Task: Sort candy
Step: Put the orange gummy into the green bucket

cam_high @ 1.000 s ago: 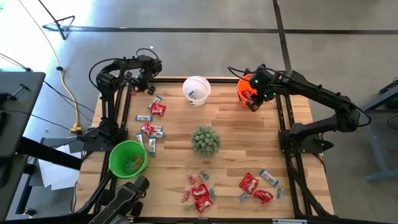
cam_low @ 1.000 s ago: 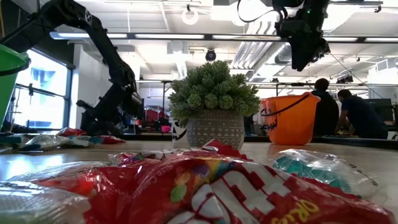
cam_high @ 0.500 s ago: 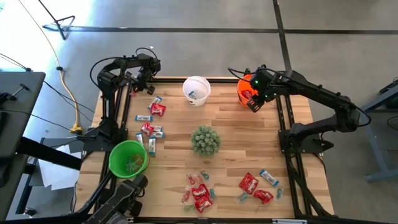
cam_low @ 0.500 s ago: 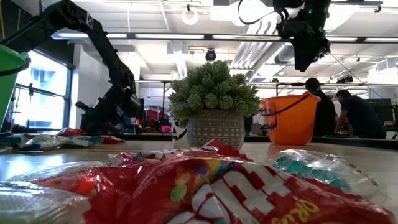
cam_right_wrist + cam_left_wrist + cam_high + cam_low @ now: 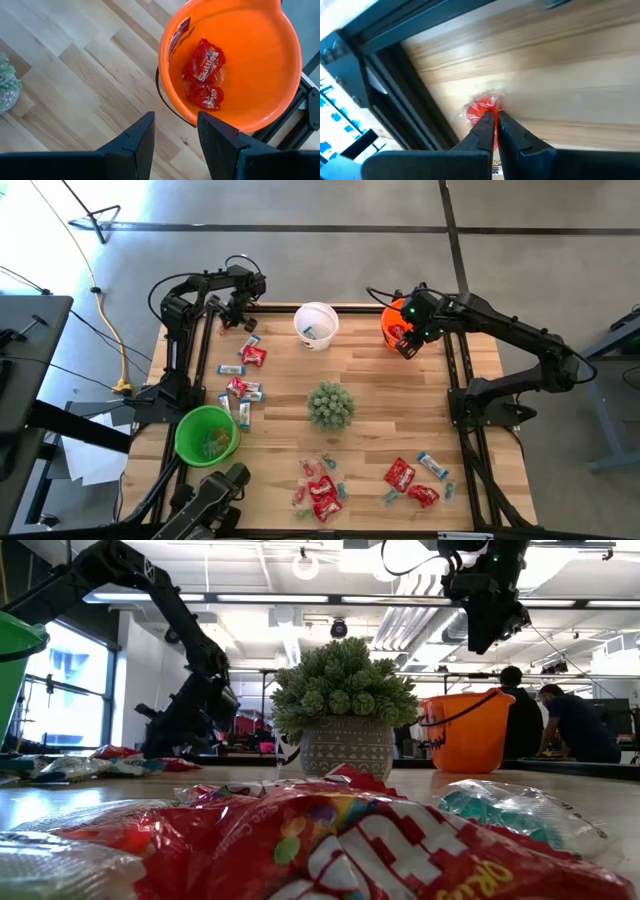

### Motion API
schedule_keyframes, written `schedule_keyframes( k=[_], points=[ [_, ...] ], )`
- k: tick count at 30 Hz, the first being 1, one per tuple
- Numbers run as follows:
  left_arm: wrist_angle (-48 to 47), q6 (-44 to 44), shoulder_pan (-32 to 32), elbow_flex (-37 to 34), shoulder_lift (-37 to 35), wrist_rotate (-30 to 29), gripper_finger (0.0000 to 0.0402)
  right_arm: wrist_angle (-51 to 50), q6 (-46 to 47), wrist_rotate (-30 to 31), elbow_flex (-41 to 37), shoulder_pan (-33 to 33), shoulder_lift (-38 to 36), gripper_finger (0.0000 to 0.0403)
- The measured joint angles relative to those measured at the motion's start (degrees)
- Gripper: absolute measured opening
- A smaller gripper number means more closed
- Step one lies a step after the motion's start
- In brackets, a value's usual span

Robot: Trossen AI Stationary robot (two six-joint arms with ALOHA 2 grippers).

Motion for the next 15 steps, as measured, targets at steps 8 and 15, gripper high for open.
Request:
schedule_keyframes(
  k=[8, 15],
  points=[
    [-0.54, 1.29, -4.96, 3.08, -0.02, 4.22, 0.0000, 0.16, 0.01, 0.03, 0.00, 0.00, 0.00, 0.0144],
    [-3.11, 2.37, -9.00, 6.40, -1.55, 4.24, 0.0000, 0.16, 0.53, 0.04, 0.00, 0.00, 0.00, 0.0144]
  ],
)
